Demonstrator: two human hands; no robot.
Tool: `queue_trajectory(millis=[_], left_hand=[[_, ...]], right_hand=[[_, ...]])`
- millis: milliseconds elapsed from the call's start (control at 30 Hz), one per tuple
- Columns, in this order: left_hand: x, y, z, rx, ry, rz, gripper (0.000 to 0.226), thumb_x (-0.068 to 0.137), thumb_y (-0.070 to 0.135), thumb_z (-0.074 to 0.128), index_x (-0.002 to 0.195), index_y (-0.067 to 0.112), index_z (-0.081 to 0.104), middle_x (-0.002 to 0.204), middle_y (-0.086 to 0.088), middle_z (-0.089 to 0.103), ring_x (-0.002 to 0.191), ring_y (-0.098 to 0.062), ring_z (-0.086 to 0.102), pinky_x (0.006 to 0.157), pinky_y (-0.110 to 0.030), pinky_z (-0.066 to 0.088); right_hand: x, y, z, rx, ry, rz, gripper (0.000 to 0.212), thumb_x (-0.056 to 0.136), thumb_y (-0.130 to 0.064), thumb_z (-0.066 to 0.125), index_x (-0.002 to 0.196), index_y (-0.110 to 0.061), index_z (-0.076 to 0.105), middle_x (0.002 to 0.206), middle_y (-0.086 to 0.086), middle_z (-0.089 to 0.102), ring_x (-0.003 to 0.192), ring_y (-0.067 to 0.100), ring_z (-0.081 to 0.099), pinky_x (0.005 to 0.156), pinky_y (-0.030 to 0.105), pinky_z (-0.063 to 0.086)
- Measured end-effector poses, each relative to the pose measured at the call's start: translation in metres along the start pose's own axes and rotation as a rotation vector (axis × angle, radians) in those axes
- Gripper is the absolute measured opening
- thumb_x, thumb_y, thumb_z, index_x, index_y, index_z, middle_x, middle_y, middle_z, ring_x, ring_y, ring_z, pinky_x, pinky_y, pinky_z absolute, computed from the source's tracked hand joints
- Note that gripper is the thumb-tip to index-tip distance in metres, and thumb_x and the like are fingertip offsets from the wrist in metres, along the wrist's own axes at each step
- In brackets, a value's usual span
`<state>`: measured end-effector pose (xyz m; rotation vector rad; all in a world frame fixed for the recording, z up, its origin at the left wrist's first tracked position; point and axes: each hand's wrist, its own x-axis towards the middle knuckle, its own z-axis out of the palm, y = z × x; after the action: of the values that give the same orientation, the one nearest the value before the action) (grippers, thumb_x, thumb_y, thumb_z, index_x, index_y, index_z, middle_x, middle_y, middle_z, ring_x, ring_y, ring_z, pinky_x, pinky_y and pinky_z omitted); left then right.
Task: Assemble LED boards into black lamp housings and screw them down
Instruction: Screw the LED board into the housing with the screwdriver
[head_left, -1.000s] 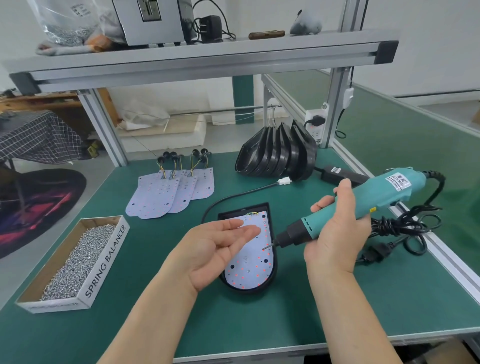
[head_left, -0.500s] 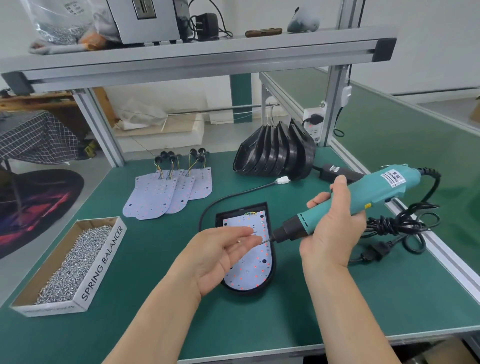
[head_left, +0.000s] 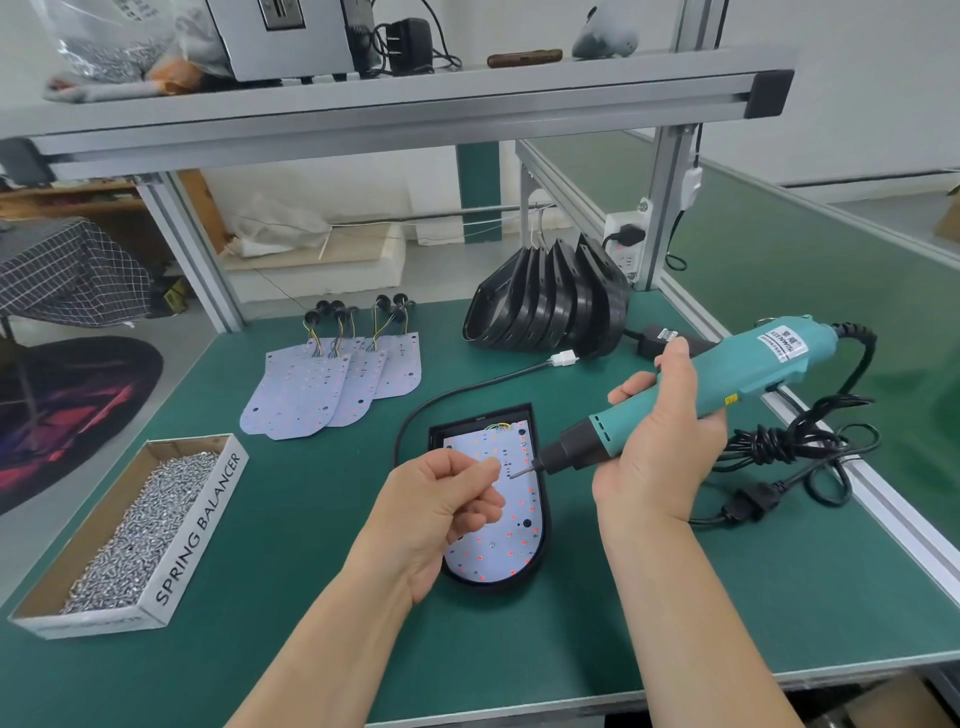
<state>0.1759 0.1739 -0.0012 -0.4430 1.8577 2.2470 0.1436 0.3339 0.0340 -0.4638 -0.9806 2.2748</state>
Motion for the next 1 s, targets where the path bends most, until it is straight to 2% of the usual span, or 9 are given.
queue_trajectory(millis=[67, 167, 300, 433, 833, 1000], left_hand=[[0.0000, -0.0003, 0.0013, -0.026, 0.001, -0.009, 0.015, 0.083, 0.014, 0.078, 0.083, 0.000, 0.072, 0.066, -0.009, 0.069, 0.050, -0.008, 0.062, 0.047, -0.013, 0.048], [-0.0011, 0.0011, -0.0011, -0.165, -0.082, -0.073, 0.021, 0.066, 0.014, 0.080, 0.081, -0.001, 0.079, 0.071, -0.012, 0.071, 0.060, -0.011, 0.069, 0.054, -0.012, 0.053], [-0.0022, 0.0026, -0.0051, -0.272, -0.144, -0.143, 0.015, 0.065, 0.000, 0.072, 0.078, -0.002, 0.080, 0.076, -0.017, 0.073, 0.067, -0.016, 0.074, 0.055, -0.014, 0.055], [-0.0036, 0.0028, -0.0051, -0.341, -0.153, -0.166, 0.016, 0.065, -0.003, 0.071, 0.079, -0.004, 0.079, 0.076, -0.019, 0.072, 0.068, -0.017, 0.075, 0.054, -0.014, 0.055], [-0.0042, 0.0013, -0.0032, -0.311, -0.150, -0.138, 0.016, 0.065, -0.004, 0.071, 0.079, -0.004, 0.079, 0.078, -0.021, 0.072, 0.069, -0.020, 0.075, 0.055, -0.016, 0.056], [-0.0043, 0.0011, -0.0034, -0.282, -0.140, -0.097, 0.016, 0.064, -0.003, 0.073, 0.078, -0.003, 0.080, 0.080, -0.022, 0.073, 0.071, -0.022, 0.075, 0.057, -0.016, 0.057]], right_hand=[[0.0007, 0.0006, 0.0020, 0.003, 0.002, -0.001, 0.019, 0.094, -0.031, 0.068, 0.098, -0.017, 0.056, 0.057, -0.005, 0.055, 0.051, 0.014, 0.054, 0.052, 0.019, 0.045], [0.0012, 0.0019, 0.0044, -0.006, 0.006, -0.001, 0.017, 0.094, -0.031, 0.069, 0.097, -0.019, 0.057, 0.059, -0.003, 0.055, 0.051, 0.013, 0.054, 0.051, 0.019, 0.045], [0.0025, 0.0032, 0.0051, -0.008, 0.007, 0.000, 0.018, 0.093, -0.032, 0.069, 0.095, -0.020, 0.057, 0.059, -0.003, 0.056, 0.052, 0.014, 0.054, 0.051, 0.019, 0.046], [0.0018, 0.0048, 0.0051, -0.011, 0.000, 0.006, 0.019, 0.093, -0.033, 0.069, 0.098, -0.019, 0.058, 0.058, -0.003, 0.056, 0.051, 0.014, 0.054, 0.051, 0.019, 0.046], [0.0003, 0.0068, 0.0051, -0.012, -0.020, -0.008, 0.019, 0.093, -0.032, 0.068, 0.104, -0.019, 0.060, 0.055, -0.005, 0.054, 0.050, 0.014, 0.053, 0.051, 0.019, 0.046], [-0.0004, 0.0070, 0.0070, -0.017, -0.010, 0.006, 0.018, 0.092, -0.033, 0.070, 0.098, -0.021, 0.059, 0.055, -0.005, 0.054, 0.049, 0.014, 0.053, 0.052, 0.021, 0.046]])
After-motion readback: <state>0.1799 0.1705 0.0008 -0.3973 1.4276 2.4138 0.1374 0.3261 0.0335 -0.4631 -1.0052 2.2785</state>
